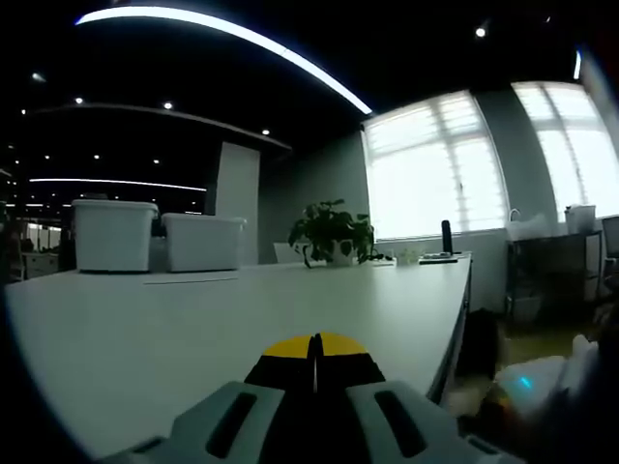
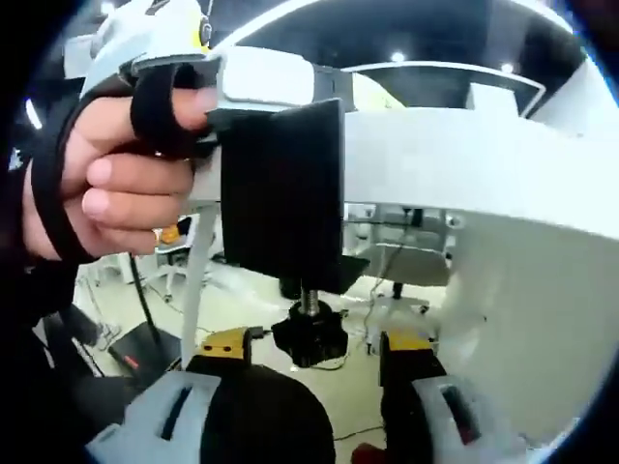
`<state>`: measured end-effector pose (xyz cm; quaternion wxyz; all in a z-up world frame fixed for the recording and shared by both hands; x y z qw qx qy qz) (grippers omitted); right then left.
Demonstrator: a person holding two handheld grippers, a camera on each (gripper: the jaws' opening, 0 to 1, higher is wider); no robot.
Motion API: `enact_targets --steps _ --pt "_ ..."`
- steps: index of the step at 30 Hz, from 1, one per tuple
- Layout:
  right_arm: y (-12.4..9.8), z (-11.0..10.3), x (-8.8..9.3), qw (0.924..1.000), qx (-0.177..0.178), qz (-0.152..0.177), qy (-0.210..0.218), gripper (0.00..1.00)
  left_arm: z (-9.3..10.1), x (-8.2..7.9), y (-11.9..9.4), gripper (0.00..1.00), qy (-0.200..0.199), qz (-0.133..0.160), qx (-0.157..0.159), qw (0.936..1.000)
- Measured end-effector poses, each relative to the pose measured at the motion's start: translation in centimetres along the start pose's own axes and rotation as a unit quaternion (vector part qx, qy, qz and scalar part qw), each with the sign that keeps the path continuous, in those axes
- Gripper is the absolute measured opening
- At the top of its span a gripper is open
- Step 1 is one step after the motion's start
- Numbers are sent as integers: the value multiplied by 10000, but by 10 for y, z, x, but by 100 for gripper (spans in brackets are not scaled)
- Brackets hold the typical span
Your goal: Clamp the fixed fixture on the desktop, loosen the retaining clip, secure it to the edge of the desk, and tighten the retaining clip.
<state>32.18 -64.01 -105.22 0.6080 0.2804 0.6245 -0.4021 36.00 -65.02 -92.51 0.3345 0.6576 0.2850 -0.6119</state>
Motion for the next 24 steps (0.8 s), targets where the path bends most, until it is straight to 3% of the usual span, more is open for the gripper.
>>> enact_targets --steps 5,8,20,24 --pt "-5 2 5 9958 901 -26 154 57 0 0 0 1 4 4 13 10000" --pt "-3 -2 1 9935 1121 19 194 52 1 0 -1 1 15 13 34 10000" --pt "4 0 -2 9899 1397 -20 241 45 1 0 -2 1 31 23 77 10000" --pt "5 0 -3 9890 1476 -4 129 33 1 0 -2 1 25 20 75 10000"
Point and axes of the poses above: the point that each gripper's makers call its tool centre point, and the gripper's own axes: y roughly forward along the fingers, z roughly to its right, x roughly out of its underside, the point moved 1 cm from there along -y, roughly backward along the fingers, and after that the axes turned 6 degrees about x, right-handed, at the moved point
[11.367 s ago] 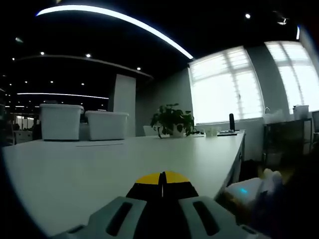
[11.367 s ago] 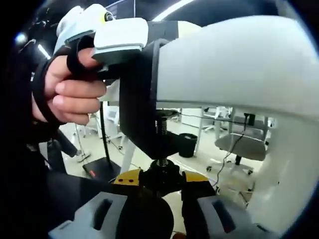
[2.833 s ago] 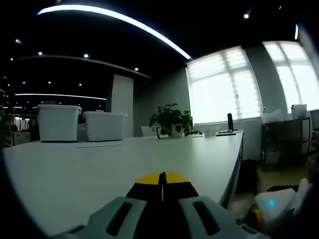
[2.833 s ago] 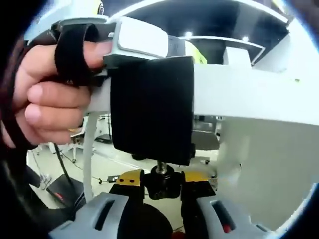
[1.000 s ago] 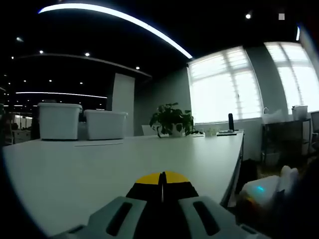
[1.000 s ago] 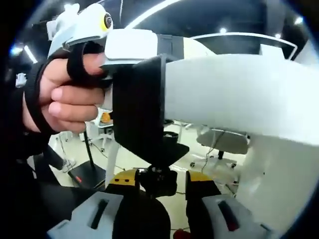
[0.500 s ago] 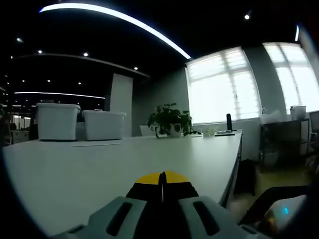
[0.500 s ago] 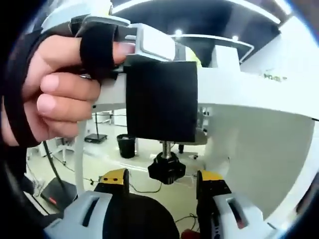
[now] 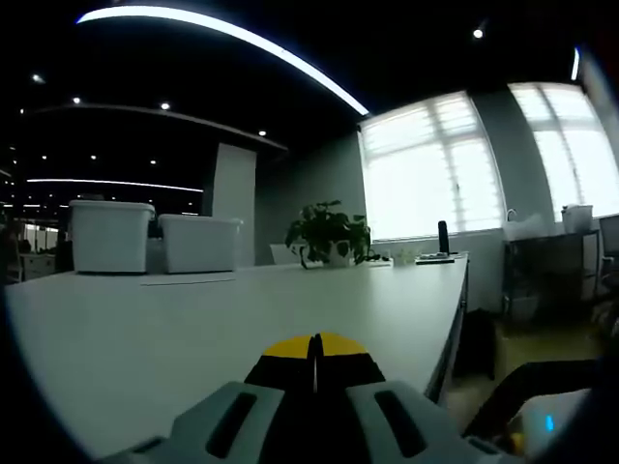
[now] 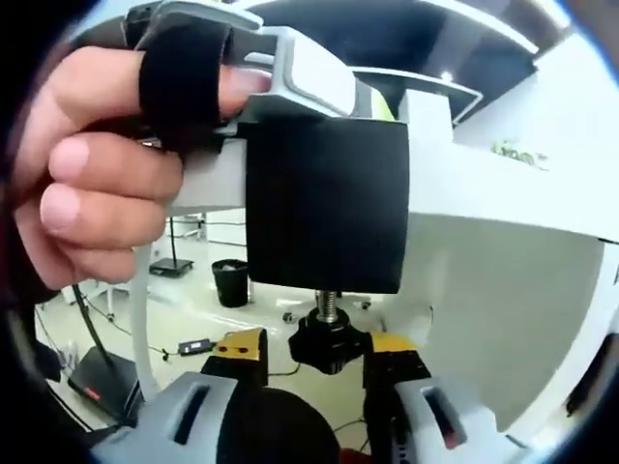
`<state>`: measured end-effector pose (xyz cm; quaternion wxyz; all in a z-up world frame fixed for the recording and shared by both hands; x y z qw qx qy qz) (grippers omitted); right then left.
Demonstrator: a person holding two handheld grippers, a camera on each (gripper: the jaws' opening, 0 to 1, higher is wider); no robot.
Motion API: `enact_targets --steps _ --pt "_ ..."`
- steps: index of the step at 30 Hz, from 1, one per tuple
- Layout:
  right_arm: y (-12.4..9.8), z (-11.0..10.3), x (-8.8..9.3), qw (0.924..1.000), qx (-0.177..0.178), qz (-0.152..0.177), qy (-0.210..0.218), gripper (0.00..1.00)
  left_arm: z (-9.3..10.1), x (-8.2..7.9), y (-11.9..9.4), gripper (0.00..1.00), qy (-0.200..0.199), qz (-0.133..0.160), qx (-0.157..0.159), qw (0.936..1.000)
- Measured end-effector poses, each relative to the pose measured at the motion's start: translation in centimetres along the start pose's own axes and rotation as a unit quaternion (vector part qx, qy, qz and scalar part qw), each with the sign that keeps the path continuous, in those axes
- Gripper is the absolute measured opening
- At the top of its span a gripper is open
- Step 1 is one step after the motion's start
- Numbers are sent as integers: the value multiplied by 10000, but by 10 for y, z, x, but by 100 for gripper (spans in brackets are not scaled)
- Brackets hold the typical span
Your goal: Clamp the fixed fixture on the desktop, loosen the retaining clip, secure it to the edge of the desk, and tighten the retaining clip.
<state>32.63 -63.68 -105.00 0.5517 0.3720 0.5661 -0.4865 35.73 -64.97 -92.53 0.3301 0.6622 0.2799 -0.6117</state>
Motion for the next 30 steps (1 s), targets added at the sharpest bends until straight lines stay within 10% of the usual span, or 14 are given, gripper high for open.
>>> enact_targets --steps 15,30 --pt "-1 4 -3 9986 -346 237 -330 25 -2 0 1 1 -15 -22 -70 10000" --pt "-2 -8 -1 9620 -2619 323 -706 25 -2 1 1 1 -52 -34 -50 10000"
Point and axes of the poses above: the point that each gripper's makers call its tool centre point, and the gripper's own axes: y roughly forward along the fingers, z roughly to its right, x roughly out of its underside, the point moved 1 cm from there along -y, roughly backward along the fingers, and after that the axes turned 6 degrees about x, right-handed, at the moved point
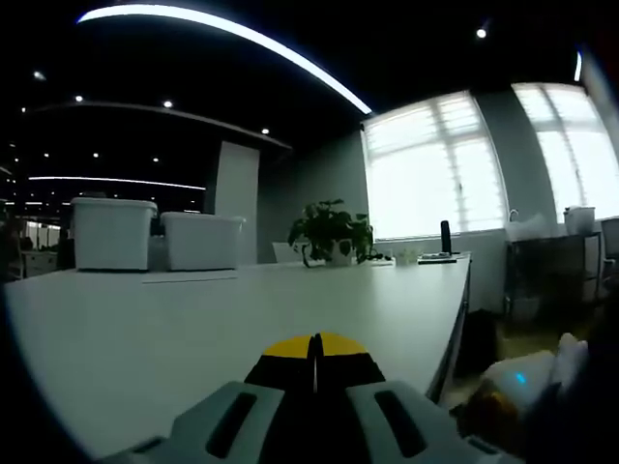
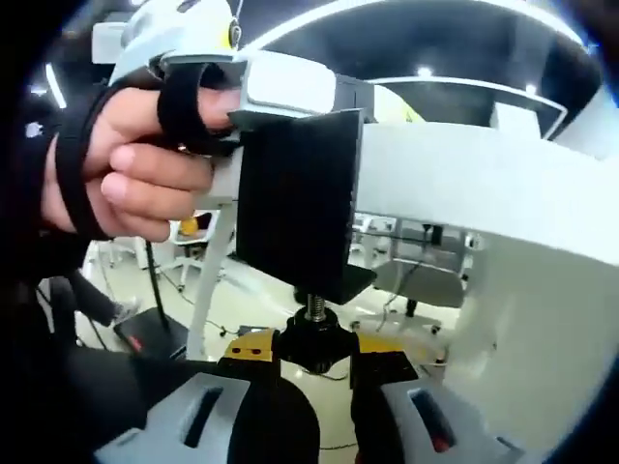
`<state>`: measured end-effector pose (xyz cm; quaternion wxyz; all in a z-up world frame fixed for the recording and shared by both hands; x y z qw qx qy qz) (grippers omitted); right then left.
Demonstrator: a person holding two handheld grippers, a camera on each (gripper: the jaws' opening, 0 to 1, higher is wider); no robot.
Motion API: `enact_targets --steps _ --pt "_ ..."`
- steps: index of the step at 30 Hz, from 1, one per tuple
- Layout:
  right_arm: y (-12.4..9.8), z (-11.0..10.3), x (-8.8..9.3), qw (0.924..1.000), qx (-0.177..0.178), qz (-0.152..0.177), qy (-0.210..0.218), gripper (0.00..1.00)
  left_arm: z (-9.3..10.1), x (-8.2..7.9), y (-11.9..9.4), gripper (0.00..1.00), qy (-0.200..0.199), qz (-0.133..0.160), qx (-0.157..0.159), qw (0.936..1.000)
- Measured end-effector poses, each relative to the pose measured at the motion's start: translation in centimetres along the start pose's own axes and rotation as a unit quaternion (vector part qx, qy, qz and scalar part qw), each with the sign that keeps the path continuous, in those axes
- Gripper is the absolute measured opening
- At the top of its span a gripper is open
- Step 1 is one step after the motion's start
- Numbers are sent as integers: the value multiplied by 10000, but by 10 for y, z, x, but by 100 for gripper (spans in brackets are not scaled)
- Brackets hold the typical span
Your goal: Clamp the fixed fixture on the desktop, loosen the retaining clip, secure it to the edge of the desk, and tighten the retaining clip.
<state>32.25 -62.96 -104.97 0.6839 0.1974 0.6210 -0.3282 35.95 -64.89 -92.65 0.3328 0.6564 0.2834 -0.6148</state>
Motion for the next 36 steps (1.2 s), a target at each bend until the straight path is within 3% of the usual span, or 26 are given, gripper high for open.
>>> enact_targets --steps 4,12,22,36 --pt "0 -4 -1 9974 -713 96 -24 25 -1 -1 0 1 -10 -4 2 10000" --pt "0 -6 -2 9936 -1113 198 5 25 -2 -1 0 1 -25 -8 -3 10000" --pt "-1 -7 -2 9885 -1442 375 237 25 1 -2 1 1 -44 -12 28 10000" --pt "-2 -9 0 9858 -1607 432 207 26 1 -1 0 1 -38 -8 20 10000"
Point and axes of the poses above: the point that each gripper's makers call its tool centre point, and the gripper's own axes: y roughly forward along the fingers, z roughly to its right, x roughly out of its underside, the point moved 1 cm from there along -y, roughly backward along the fingers, and after that the axes turned 6 degrees about x, right-handed, at the moved point
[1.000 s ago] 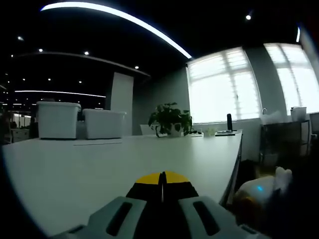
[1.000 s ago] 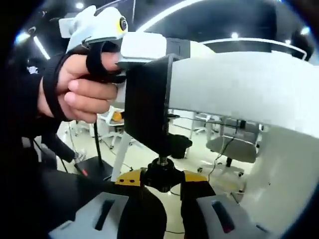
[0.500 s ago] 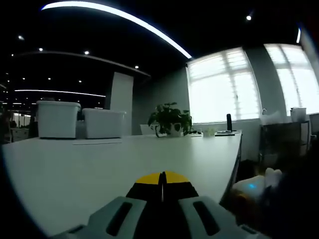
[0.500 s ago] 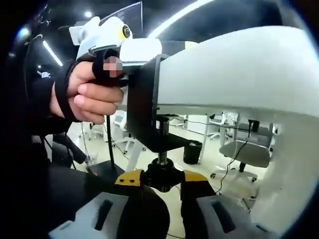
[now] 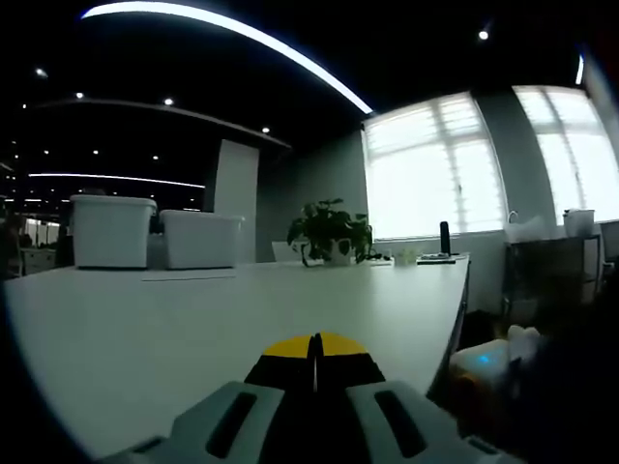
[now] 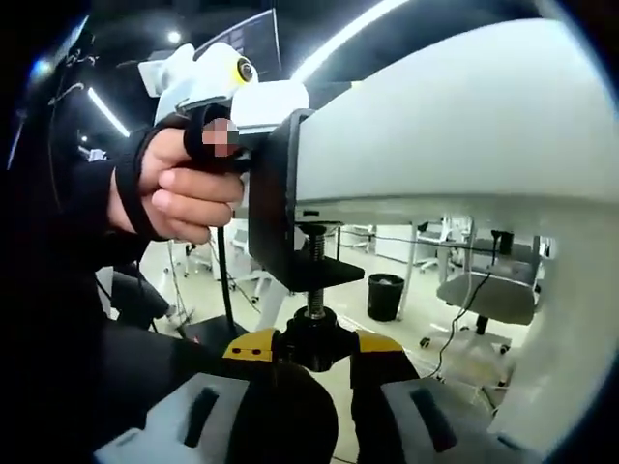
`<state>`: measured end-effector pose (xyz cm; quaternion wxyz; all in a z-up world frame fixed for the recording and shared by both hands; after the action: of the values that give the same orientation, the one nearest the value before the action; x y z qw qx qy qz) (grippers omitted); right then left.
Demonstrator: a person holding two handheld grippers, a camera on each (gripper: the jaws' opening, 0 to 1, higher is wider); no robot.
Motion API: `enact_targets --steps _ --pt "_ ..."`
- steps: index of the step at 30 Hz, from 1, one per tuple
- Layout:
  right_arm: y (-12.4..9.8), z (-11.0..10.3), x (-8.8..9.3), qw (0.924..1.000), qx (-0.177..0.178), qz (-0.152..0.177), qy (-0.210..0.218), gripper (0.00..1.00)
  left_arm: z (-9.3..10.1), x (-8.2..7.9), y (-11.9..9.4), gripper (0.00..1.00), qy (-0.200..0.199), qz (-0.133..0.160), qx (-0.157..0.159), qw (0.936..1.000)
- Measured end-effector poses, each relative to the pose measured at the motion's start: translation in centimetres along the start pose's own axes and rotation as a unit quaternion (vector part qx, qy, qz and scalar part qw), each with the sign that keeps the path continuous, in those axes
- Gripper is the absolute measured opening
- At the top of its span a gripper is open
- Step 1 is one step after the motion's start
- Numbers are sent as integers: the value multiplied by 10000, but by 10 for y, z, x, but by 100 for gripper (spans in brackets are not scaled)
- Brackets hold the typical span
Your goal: Clamp the fixed fixture on the desktop, loosen the retaining clip, secure it to the edge of the desk, and tighten the retaining clip.
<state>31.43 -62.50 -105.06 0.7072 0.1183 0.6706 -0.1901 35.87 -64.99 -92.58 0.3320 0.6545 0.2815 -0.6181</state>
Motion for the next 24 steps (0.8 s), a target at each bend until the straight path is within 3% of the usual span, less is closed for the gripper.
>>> enact_targets --steps 4,6,10,13,17,19,21,23,24 --pt "-2 5 3 9994 308 -161 43 26 3 -1 -2 1 1 3 8 10000" --pt "-8 9 3 9974 648 -312 -5 26 3 -1 -1 1 -2 2 8 10000" --pt "-17 16 -2 9902 1386 -195 -22 33 2 0 -1 1 5 6 9 10000" --pt "-23 16 -6 9807 1941 -212 89 36 2 0 -1 1 16 10 12 10000" --pt "-27 8 -15 9627 2689 -77 271 40 2 1 -1 1 26 15 25 10000" --pt "-28 5 -15 9478 3158 -123 430 46 2 1 -1 1 30 17 40 10000" --pt "-29 4 -16 9325 3595 -150 309 49 2 1 -1 1 31 19 49 10000" --pt "-29 0 -18 9255 3773 -94 309 49 2 1 -1 1 41 23 69 10000" --pt "-25 -2 -17 9256 3774 -120 273 50 2 1 -1 1 35 23 87 10000"
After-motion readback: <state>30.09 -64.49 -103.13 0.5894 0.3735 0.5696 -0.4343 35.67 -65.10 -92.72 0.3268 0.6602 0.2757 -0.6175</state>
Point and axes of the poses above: the point that each gripper's makers call its tool centre point, and the gripper's own axes: y roughly forward along the fingers, z roughly to its right, x roughly out of its underside, the point moved 1 cm from there along -y, roughly backward along the fingers, and after that the axes turned 6 degrees about x, right-handed, at the moved point
